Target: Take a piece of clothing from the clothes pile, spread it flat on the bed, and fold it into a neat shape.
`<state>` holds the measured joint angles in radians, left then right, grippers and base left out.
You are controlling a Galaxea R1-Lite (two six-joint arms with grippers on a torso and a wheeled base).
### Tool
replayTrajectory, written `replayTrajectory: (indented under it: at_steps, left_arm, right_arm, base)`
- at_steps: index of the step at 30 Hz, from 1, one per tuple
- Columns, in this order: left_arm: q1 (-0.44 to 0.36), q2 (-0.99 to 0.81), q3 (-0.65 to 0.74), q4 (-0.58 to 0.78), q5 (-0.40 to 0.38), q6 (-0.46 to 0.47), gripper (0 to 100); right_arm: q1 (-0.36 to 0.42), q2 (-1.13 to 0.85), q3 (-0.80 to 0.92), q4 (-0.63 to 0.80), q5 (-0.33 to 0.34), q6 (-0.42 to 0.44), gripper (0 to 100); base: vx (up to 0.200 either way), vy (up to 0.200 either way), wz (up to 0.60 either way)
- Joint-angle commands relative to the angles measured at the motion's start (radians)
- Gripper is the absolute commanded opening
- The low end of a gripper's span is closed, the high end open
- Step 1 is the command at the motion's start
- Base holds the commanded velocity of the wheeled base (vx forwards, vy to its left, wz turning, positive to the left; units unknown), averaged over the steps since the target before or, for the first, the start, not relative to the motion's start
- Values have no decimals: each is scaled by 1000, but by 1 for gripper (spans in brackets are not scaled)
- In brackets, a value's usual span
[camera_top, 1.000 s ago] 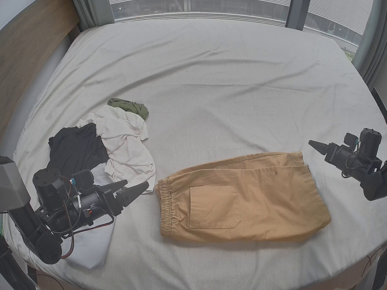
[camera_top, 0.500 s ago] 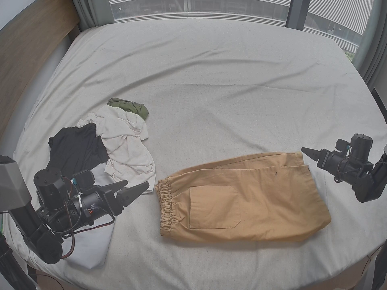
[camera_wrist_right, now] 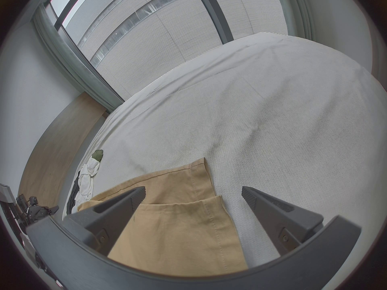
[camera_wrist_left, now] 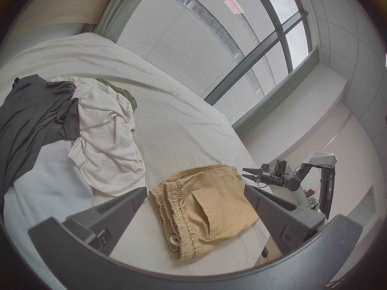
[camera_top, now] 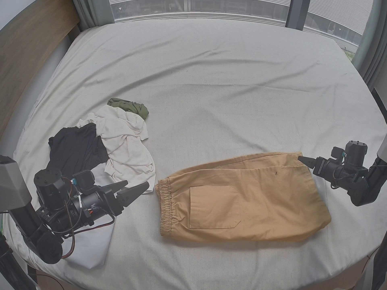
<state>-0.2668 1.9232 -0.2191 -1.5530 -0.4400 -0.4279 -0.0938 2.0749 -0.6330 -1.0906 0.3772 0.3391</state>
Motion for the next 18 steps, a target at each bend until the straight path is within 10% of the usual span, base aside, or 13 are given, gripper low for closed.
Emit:
replayTrajectory:
  at_steps: [1,8,9,18]
  left_arm:
    - [0,0,0,-1,0,0,100]
    - [-2,0,1,-1,0,0,100]
    - [-2,0,1,-1,0,0,100]
    - [0,-1,1,-1,0,0,100]
  right_arm:
    - [3,25,1,-3,0,0,100]
    - [3,60,-1,-29,0,0,100]
    - [5,63,-1,-31,0,0,0]
    - [3,73,-1,-37,-1,0,0]
  base:
    - [0,0,0]
    - [0,0,0]
    - [0,0,0]
    - [0,0,0]
